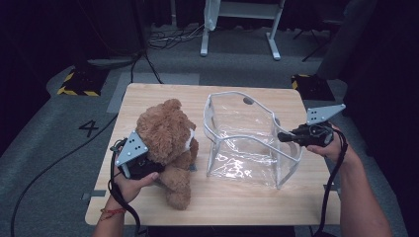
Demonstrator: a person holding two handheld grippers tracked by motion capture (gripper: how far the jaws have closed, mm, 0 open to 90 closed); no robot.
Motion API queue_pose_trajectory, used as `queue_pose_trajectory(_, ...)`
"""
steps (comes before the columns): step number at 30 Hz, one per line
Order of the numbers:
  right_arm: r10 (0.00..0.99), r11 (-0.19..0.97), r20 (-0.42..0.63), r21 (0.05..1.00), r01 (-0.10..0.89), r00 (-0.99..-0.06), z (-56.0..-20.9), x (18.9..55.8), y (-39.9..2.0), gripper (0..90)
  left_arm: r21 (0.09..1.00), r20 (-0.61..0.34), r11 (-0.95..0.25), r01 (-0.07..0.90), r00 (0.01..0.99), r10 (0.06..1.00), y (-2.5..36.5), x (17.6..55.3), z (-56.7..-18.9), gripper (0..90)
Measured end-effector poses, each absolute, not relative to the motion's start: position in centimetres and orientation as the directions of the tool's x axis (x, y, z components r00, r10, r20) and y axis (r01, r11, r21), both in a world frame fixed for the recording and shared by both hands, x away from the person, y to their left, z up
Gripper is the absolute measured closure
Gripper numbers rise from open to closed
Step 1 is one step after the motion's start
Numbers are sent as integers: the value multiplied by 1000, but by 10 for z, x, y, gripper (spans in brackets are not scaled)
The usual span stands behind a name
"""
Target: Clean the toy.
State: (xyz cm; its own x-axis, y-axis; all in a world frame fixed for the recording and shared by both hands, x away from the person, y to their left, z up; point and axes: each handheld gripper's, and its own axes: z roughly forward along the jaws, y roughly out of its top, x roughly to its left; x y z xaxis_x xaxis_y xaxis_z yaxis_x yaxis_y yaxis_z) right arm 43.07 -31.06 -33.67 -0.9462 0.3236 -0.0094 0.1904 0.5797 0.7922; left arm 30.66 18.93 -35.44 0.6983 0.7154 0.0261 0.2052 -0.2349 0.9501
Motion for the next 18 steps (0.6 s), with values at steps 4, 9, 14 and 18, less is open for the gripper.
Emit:
queue_pose_trajectory(4, 532, 607, -93, 735, 302, -842, -342, 443, -309, 828, 950, 30, -239, 202, 702, 711, 188, 306, -354, 415)
queue_pose_trajectory(9, 648, 559, -81, 725, 401, -757, -348, 455, -307, 609, 949, 32, -242, 202, 701, 712, 188, 305, -354, 413)
queue_pose_trajectory(14, 648, 517, 26, 719, 465, -761, -356, 466, -303, 764, 948, 35, -246, 204, 699, 714, 186, 304, -354, 412)
queue_pose_trajectory(18, 569, 555, 19, 729, 401, -822, -355, 464, -286, 866, 949, 40, -245, 201, 690, 722, 187, 303, -353, 412)
